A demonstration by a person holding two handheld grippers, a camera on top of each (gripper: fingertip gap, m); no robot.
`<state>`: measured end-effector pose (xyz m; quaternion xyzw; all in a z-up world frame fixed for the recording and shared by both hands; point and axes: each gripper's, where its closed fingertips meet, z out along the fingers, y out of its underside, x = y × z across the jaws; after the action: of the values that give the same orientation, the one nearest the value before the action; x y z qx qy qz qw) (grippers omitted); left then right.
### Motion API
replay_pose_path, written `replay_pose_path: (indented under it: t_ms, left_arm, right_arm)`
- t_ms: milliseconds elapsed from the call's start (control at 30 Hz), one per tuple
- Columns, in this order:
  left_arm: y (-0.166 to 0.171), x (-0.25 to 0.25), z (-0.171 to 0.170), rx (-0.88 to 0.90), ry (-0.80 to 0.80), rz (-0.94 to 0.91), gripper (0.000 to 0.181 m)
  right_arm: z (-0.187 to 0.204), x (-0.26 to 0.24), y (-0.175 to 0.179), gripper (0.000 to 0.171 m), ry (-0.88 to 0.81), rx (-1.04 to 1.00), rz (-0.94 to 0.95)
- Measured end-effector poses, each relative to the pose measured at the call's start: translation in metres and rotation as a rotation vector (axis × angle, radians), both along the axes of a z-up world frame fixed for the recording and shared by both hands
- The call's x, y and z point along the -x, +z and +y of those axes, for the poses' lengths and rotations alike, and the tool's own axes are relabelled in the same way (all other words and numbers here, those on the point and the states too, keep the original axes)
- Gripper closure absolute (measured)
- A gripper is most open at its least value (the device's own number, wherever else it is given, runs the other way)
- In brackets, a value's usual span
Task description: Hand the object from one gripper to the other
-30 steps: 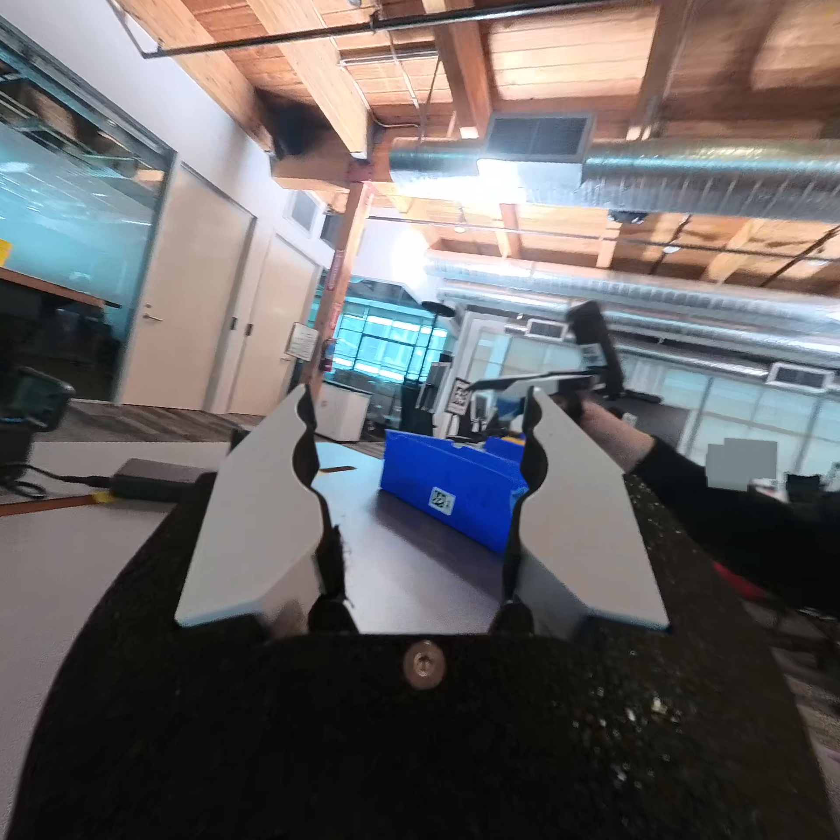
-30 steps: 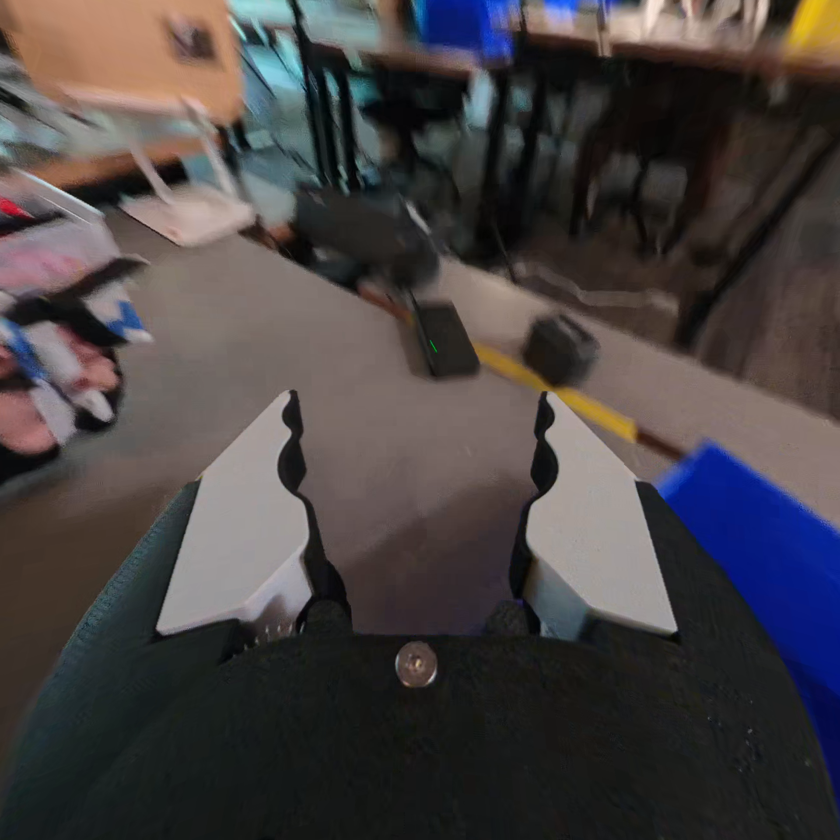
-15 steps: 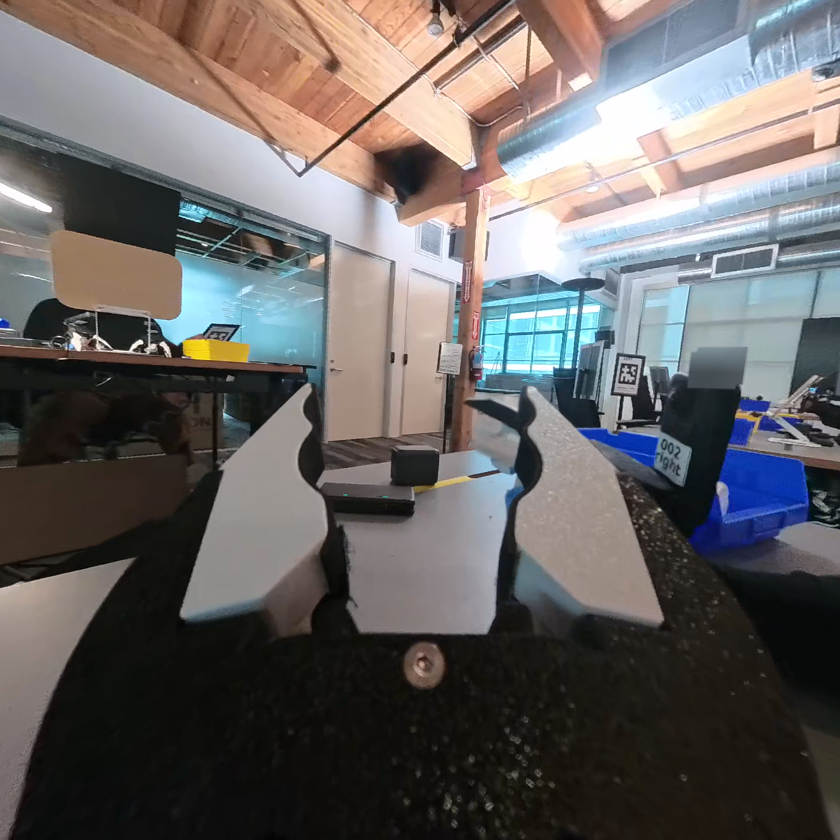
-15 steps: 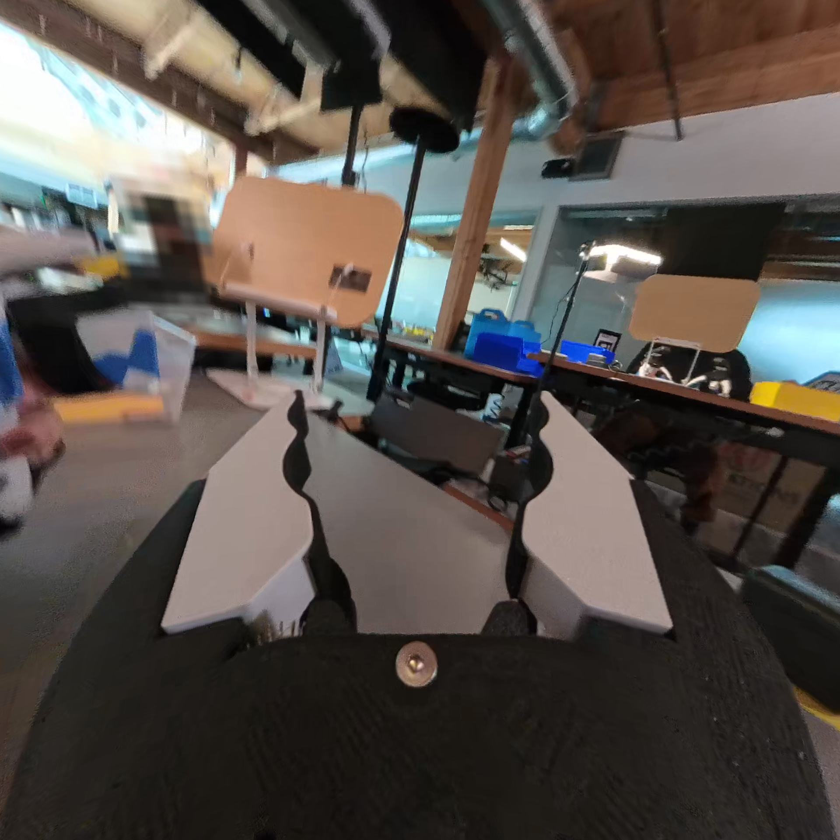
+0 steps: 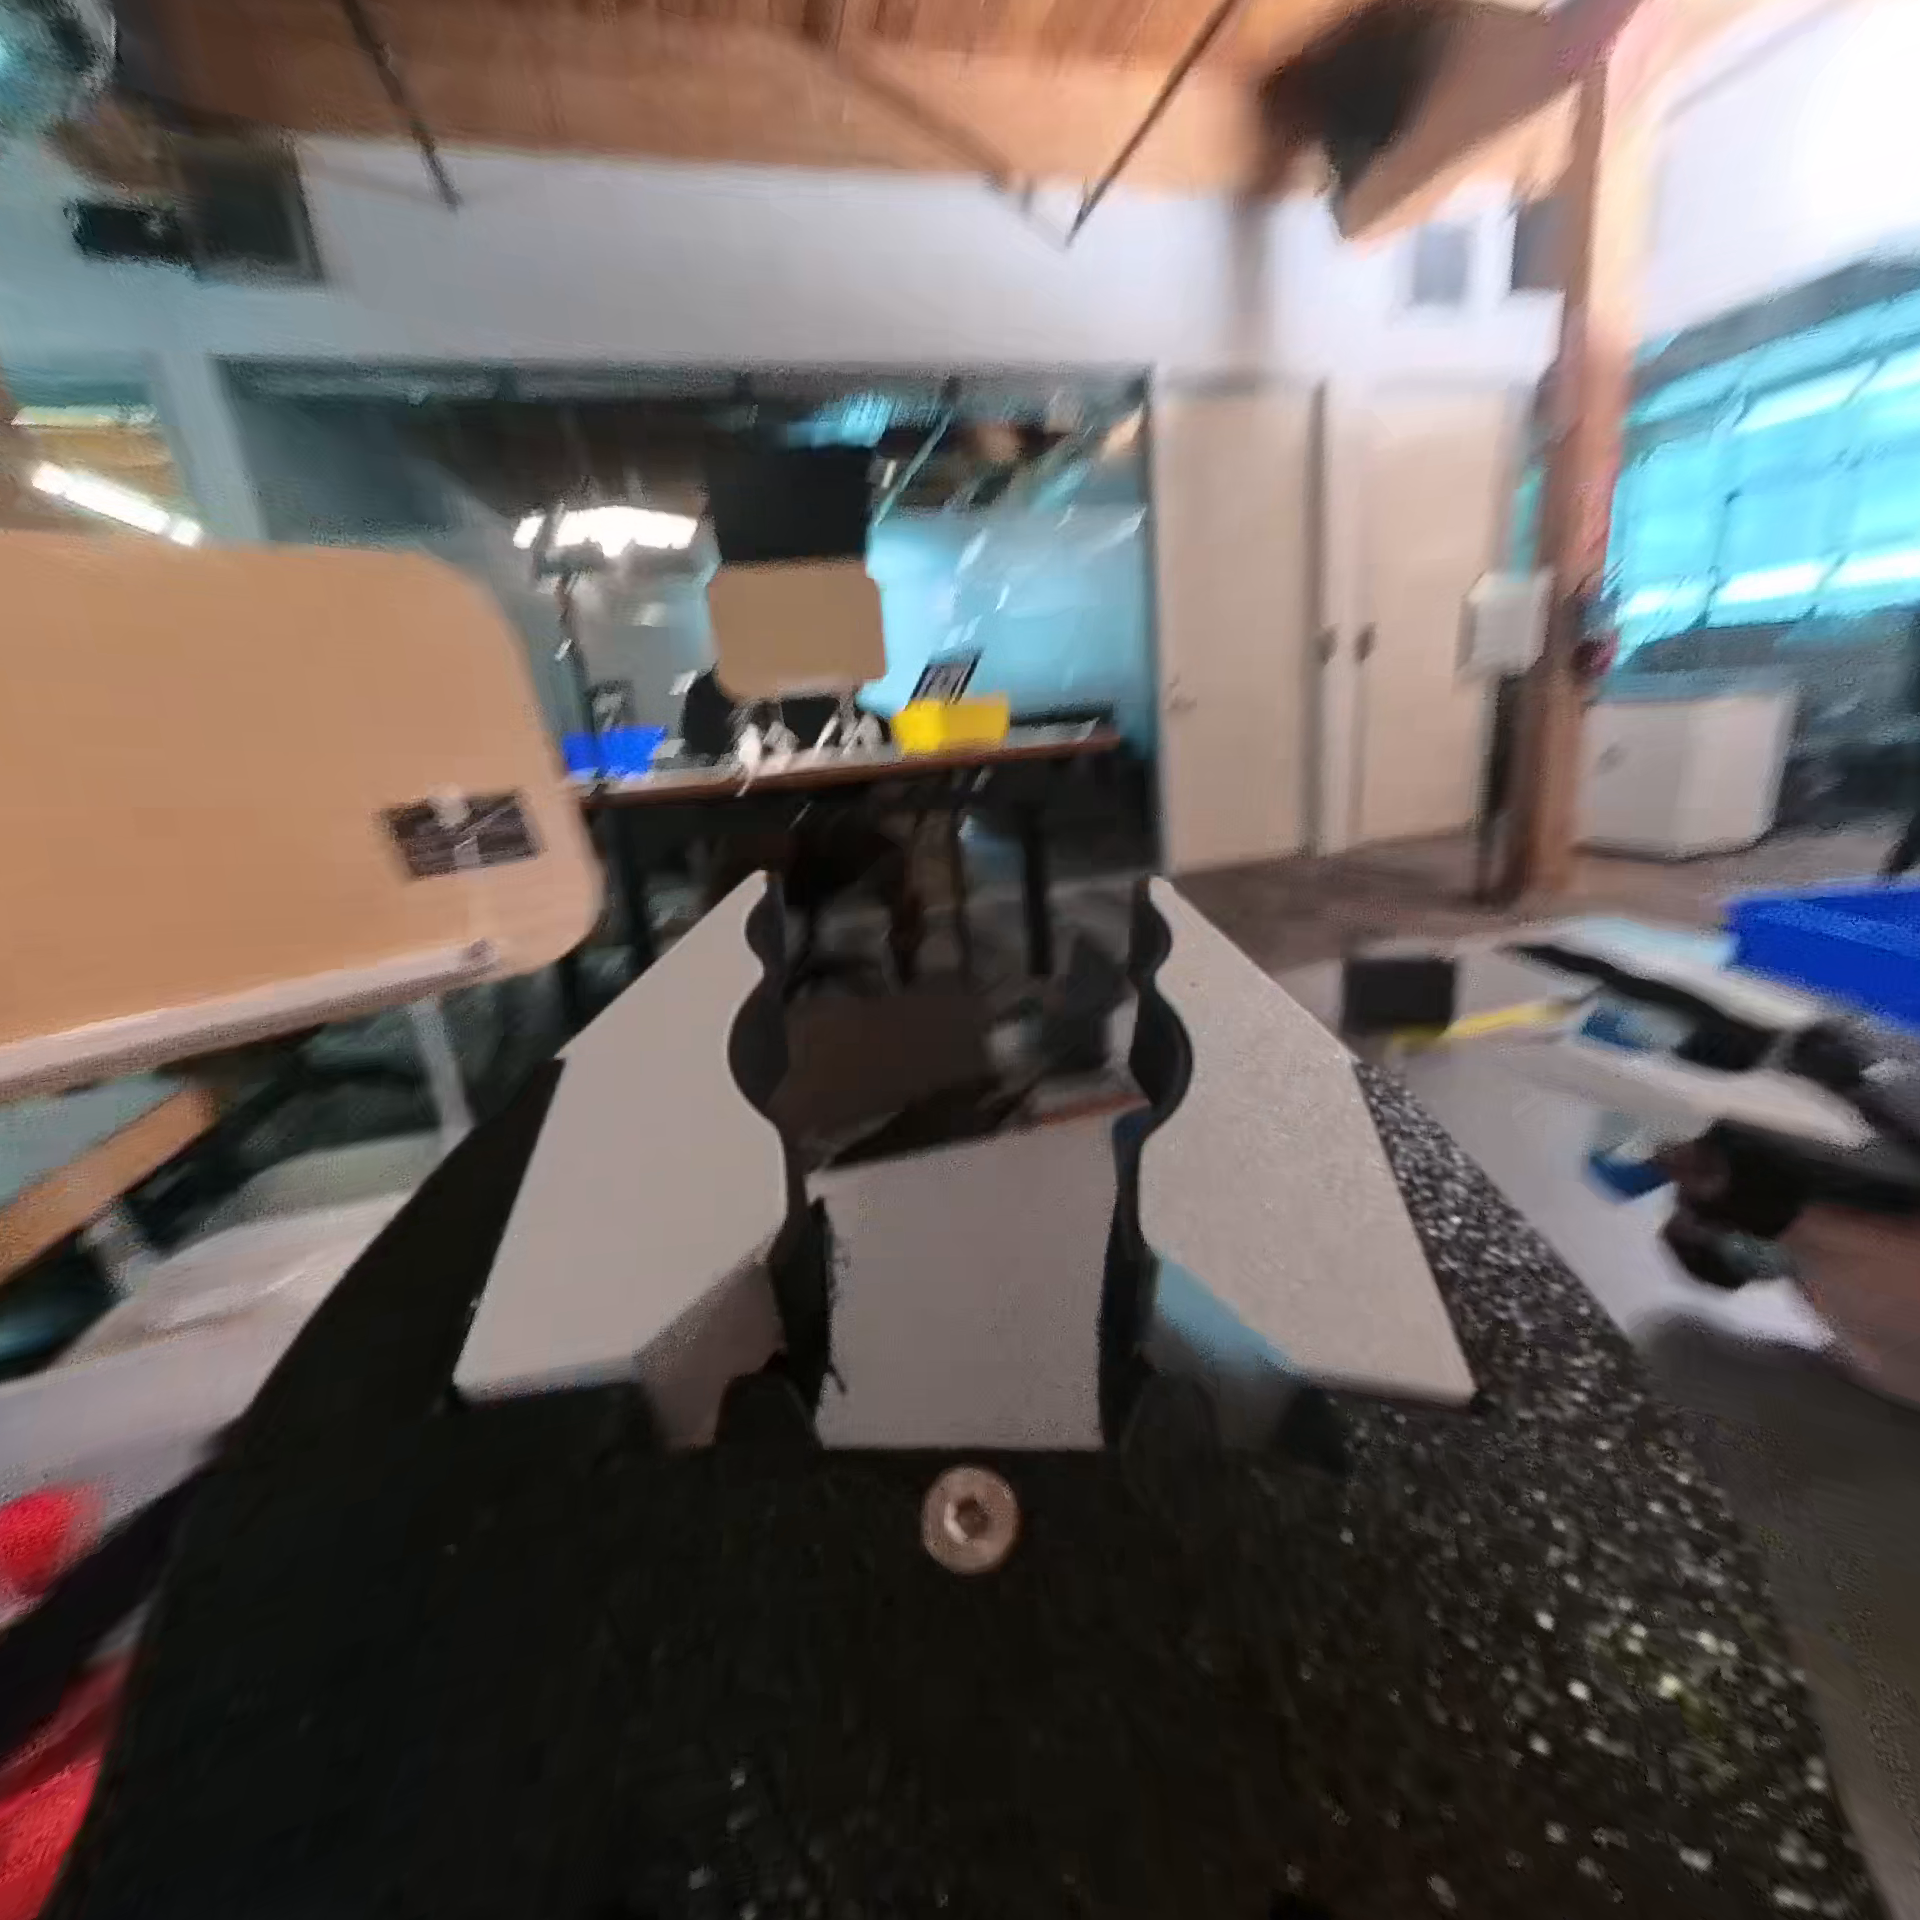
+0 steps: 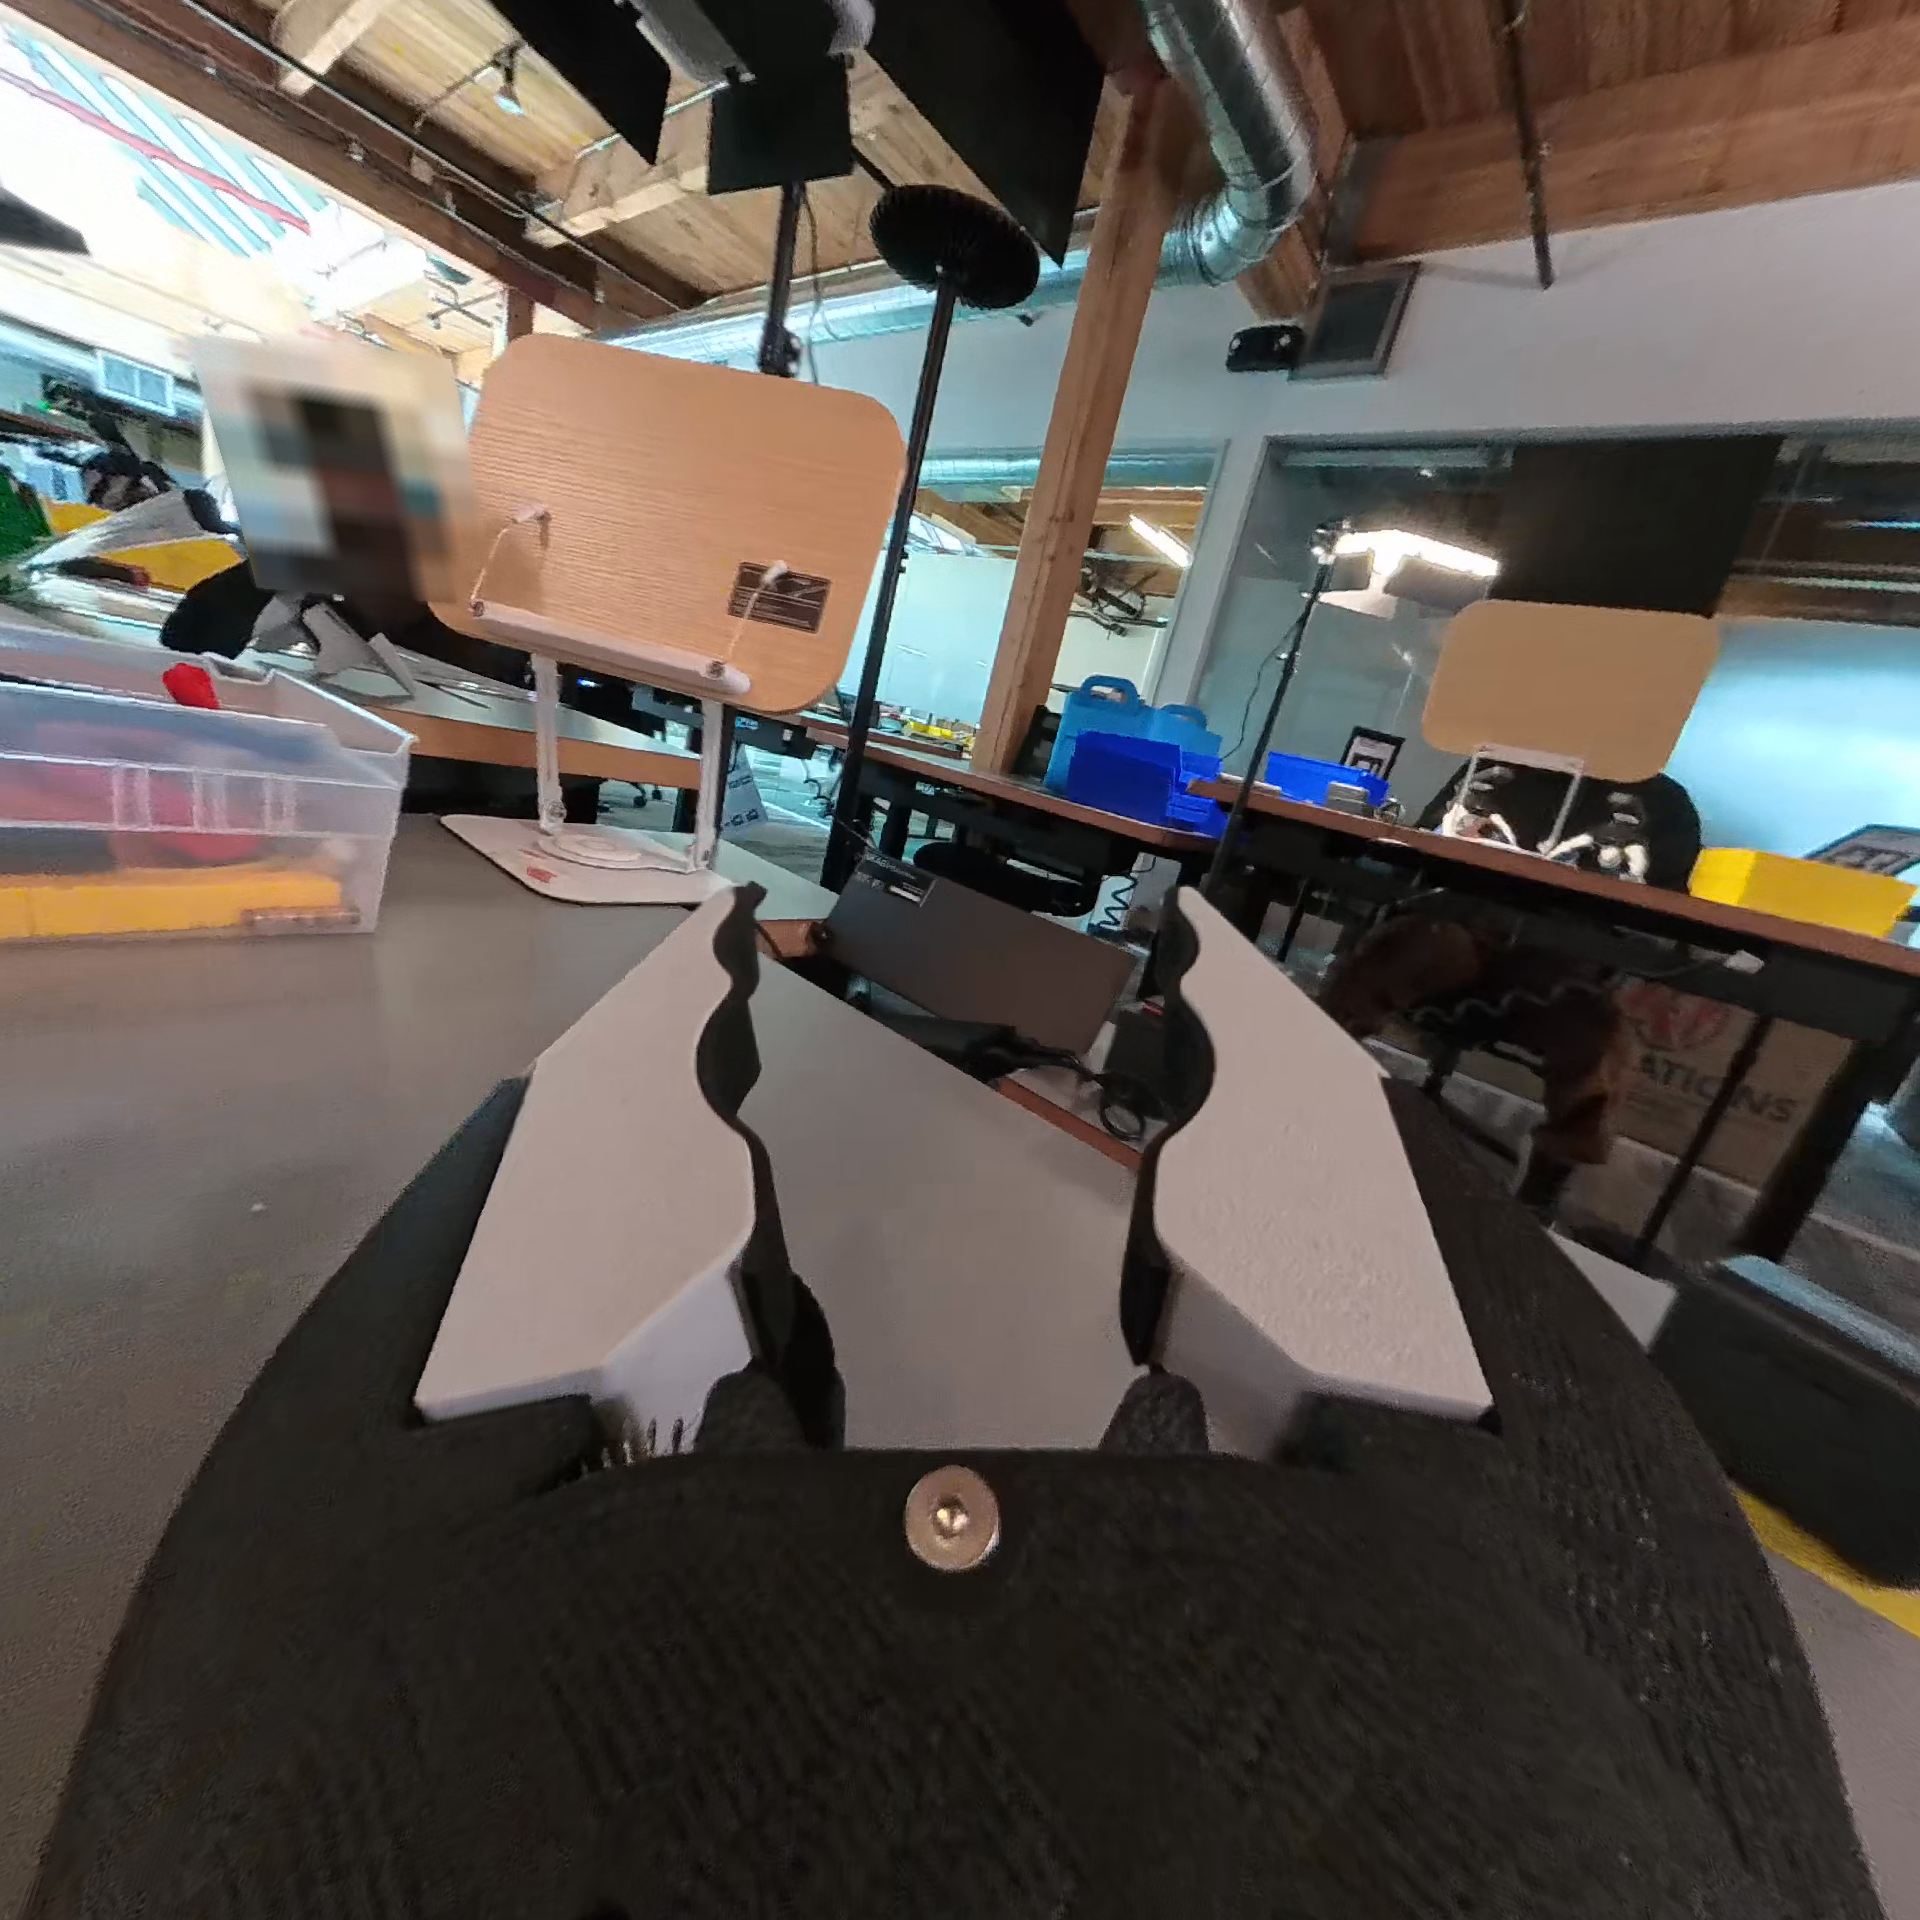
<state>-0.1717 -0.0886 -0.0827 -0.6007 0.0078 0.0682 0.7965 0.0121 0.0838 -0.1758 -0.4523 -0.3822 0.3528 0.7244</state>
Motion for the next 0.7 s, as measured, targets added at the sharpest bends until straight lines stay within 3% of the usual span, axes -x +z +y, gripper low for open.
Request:
replay_pose_path:
  t_ms: [33,167,267,367,567,700]
  left_arm:
    - [-0.005,0.021,-0.004,0.093,0.044,0.012,0.117]
    - [-0.048,0.107,-0.017,0.52,0.139,-0.061,0.129]
    - [-0.077,0.168,-0.024,0.721,0.243,-0.062,0.13]
    - [-0.103,0.197,-0.025,0.883,0.253,-0.03,0.134]
    - [-0.136,0.221,-0.02,1.03,0.251,-0.03,0.145]
    - [-0.141,0.235,-0.023,1.027,0.286,-0.07,0.154]
  right_arm:
    - [-0.003,0.003,-0.001,0.094,0.013,-0.006,-0.009]
    - [-0.01,0.013,-0.005,0.094,0.042,-0.025,-0.046]
    - [-0.01,0.015,-0.009,0.098,0.056,-0.014,-0.063]
    - [-0.008,0.017,-0.012,0.1,0.067,0.016,-0.07]
    - [-0.008,0.02,-0.016,0.104,0.082,0.035,-0.09]
    - [-0.01,0.022,-0.018,0.106,0.09,0.034,-0.103]
